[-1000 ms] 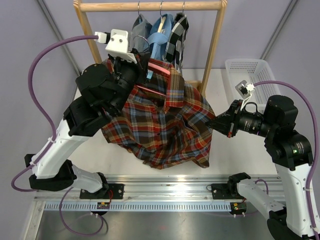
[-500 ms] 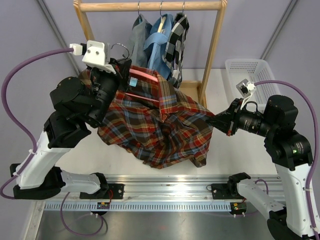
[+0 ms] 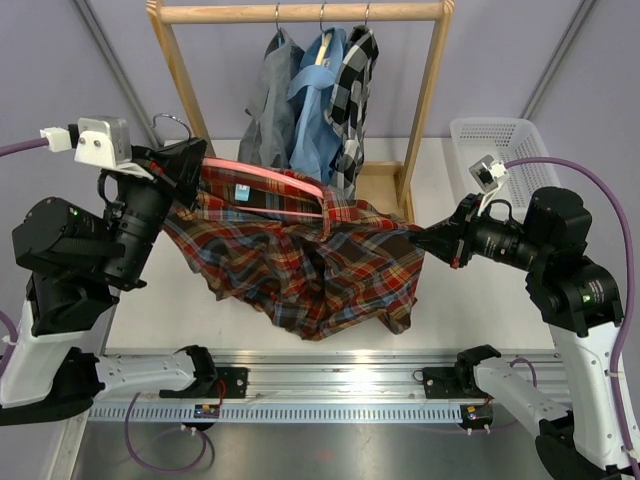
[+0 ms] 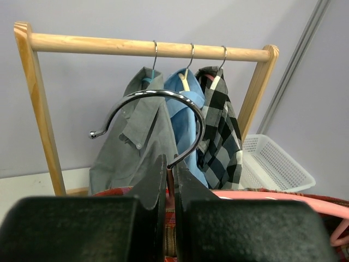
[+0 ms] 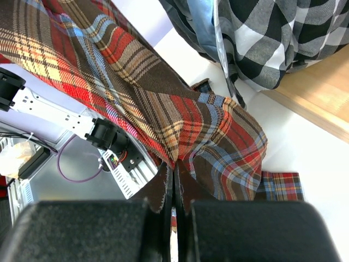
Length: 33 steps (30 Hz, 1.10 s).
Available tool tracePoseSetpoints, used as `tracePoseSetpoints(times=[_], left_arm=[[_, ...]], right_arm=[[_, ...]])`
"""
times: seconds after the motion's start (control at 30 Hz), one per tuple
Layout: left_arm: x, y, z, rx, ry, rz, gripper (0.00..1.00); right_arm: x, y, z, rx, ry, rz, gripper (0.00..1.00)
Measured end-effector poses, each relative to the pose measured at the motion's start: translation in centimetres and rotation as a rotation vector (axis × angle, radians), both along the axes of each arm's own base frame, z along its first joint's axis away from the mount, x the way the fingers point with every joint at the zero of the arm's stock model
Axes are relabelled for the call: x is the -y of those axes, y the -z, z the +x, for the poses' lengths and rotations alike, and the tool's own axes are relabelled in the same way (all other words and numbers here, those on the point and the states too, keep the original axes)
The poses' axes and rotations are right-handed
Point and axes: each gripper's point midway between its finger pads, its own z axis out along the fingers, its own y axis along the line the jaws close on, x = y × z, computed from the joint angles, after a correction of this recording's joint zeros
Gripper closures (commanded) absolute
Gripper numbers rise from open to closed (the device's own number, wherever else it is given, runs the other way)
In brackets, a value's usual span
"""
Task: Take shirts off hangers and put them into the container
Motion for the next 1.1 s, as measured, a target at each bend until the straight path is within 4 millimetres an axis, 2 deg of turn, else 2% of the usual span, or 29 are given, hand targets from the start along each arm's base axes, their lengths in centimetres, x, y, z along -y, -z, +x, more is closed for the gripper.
tracePoseSetpoints(times=[0.3,0.5,0.8,1.1], left_arm=[[-0.8,0.7,-0.7,-0.020,0.019,-0.050,1.00],[-1.8,1.2,-2.0,-0.042,0.071,-0.106,1.00],[-0.4,2.9,-3.3,-0.120,0.190,-0.131,1.00],[0.8,3.5,-5.0,-0.150,0.313,-0.134,1.00]], right_arm=[[0.2,0.3,0.5,-0.012,0.022,-0.010,1.00],[0.6,0.5,1.3,-0.020,0.078,-0.017,1.00],[1.5,2.1,2.7,-0.075,0.168,-0.055,1.00],[2.8,3.2,4.1,-0.114,0.288,-0.084,1.00]])
